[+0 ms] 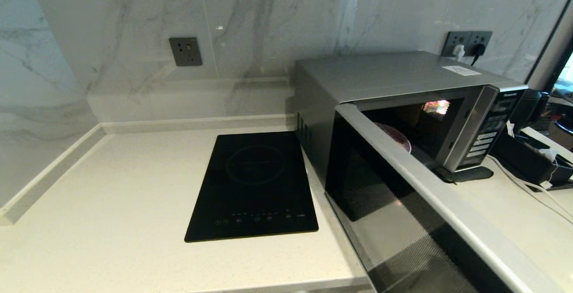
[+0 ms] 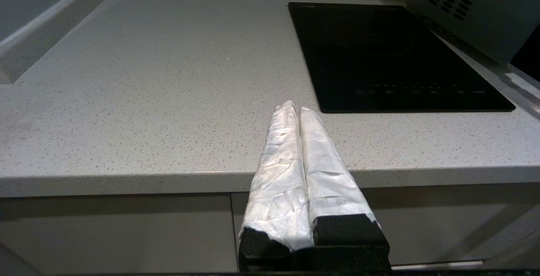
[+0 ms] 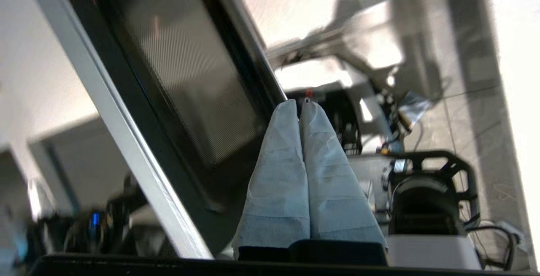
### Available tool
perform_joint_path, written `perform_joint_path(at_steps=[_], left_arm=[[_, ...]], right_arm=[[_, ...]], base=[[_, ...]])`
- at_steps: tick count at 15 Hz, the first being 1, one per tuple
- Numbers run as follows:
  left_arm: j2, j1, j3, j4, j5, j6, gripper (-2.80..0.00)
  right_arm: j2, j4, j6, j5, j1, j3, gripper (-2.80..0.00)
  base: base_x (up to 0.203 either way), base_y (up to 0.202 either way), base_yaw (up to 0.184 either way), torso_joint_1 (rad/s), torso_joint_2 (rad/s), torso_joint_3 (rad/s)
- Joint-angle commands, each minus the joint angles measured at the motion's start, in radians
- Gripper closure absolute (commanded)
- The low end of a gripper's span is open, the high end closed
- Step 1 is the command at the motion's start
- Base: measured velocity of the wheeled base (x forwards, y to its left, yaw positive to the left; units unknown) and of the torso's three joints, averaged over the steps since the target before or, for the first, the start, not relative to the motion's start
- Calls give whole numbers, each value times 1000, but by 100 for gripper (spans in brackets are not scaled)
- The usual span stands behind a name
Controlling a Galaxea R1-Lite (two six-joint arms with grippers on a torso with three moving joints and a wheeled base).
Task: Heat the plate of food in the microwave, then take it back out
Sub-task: Open the microwave oven
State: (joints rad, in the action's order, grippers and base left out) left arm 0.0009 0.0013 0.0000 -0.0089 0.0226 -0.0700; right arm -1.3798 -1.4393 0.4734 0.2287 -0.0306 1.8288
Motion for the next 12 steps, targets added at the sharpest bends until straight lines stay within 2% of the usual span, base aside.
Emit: perform_joint_path(at_steps=[1,4,7,8,12], left_arm=[[1,0,0,0,0,-1,0],[1,0,0,0,0,-1,0],[1,0,0,0,0,-1,0],[1,0,0,0,0,-2,0],[1,0,0,0,0,-2,0]], right_arm=[[-20,-23,13,16,-133,-11,0],[-112,-23,119,5,-394,-15,0],[-191,-23,245,-43,-568,-15,0],[-202,-21,266,-51,-583,-14,0],[-199,-23,266,-51,-583,-19,0]], base=[[0,0,0,0,0,0],[0,0,0,0,0,0],[0,0,0,0,0,0],[0,0,0,0,0,0],[0,0,0,0,0,0]])
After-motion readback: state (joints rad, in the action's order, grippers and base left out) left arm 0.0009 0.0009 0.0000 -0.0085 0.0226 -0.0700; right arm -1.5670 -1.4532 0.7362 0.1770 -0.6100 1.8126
